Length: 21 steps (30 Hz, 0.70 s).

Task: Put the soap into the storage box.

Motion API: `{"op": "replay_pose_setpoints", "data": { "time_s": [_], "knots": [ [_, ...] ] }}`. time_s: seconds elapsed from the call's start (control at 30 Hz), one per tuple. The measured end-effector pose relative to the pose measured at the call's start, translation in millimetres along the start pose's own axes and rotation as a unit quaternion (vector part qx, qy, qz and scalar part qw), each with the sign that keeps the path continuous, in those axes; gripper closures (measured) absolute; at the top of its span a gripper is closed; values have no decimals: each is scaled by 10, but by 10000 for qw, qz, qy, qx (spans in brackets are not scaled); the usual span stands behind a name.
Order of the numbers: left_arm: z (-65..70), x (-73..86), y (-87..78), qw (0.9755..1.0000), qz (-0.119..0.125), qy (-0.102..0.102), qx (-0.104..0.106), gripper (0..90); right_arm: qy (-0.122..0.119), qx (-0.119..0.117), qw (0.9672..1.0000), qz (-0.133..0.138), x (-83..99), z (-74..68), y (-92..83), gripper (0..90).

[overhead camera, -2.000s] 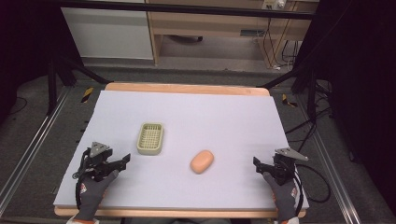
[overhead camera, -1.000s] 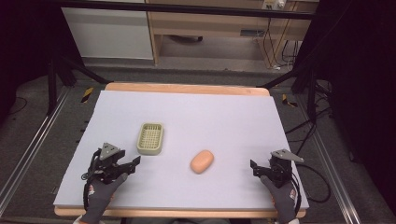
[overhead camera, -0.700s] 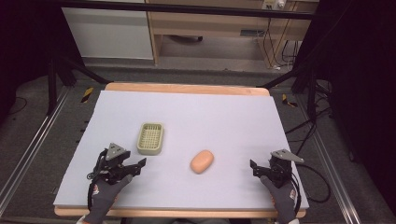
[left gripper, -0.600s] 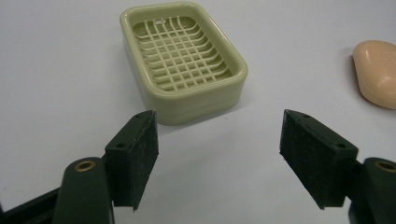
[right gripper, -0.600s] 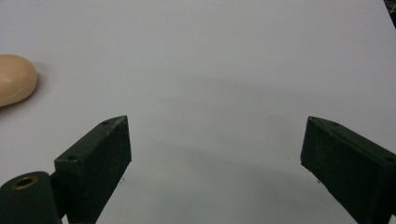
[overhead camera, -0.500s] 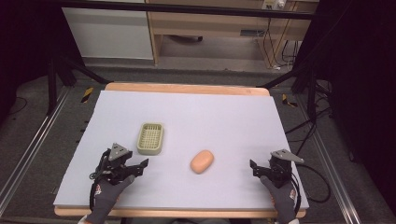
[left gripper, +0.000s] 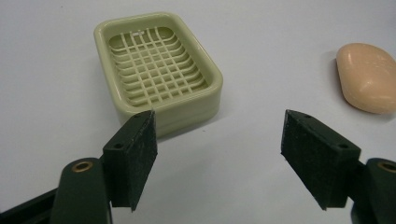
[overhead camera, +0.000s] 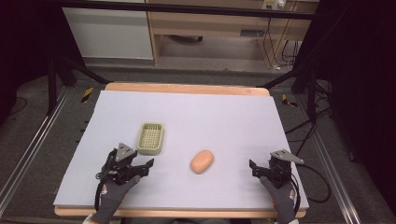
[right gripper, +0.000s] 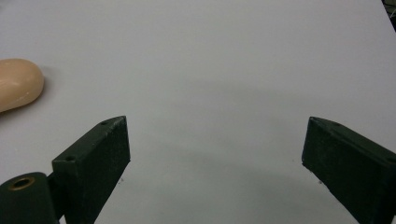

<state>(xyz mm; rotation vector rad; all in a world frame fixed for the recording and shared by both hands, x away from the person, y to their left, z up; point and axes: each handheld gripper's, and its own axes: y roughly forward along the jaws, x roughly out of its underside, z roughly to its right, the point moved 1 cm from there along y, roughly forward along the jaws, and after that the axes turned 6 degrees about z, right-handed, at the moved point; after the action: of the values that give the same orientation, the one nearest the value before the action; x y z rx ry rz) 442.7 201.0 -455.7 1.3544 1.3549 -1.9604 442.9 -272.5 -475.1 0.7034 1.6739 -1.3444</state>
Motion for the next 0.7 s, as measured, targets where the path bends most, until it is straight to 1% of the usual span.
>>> {"op": "replay_pose_setpoints", "data": {
  "time_s": [0.07, 0.17, 0.33, 0.37, 0.43, 0.47, 0.53, 0.6, 0.63, 0.67, 0.7],
  "knots": [
    [6, -3, 5, 10000, 4, -11, 8, 265, -7, 8, 10000, 7, 0, -1, 0, 81],
    [20, -27, 17, 10000, -11, 35, 39, 265, -3, 10, 10000, 28, -2, -2, -3, 81],
    [36, -145, 22, 9999, 54, 88, 103, 265, 5, 18, 10000, 27, -3, -7, -6, 81],
    [36, -145, 22, 9999, 54, 88, 103, 265, 5, 18, 10000, 27, -3, -7, -6, 81],
    [66, -220, 49, 9998, 39, 174, 109, 265, -20, 30, 10000, 46, -6, -9, -6, 81],
    [66, -220, 49, 9998, 39, 174, 109, 265, -24, 34, 10000, 49, -6, -8, -8, 81],
    [123, -306, 71, 9995, 33, 287, 142, 265, -31, 44, 10000, 53, -6, -5, -8, 81],
    [163, -368, 80, 9993, 88, 303, 180, 264, -24, 41, 10000, 56, -7, -3, -10, 81],
    [163, -368, 80, 9993, 88, 303, 180, 264, -31, 43, 10000, 58, -7, -3, -10, 81],
    [207, -419, 97, 9991, 139, 323, 216, 264, -32, 42, 10000, 60, -7, -3, -11, 81],
    [230, -436, 108, 9990, 127, 359, 236, 264, -36, 44, 10000, 65, -7, -4, -11, 80]
  ]
}}
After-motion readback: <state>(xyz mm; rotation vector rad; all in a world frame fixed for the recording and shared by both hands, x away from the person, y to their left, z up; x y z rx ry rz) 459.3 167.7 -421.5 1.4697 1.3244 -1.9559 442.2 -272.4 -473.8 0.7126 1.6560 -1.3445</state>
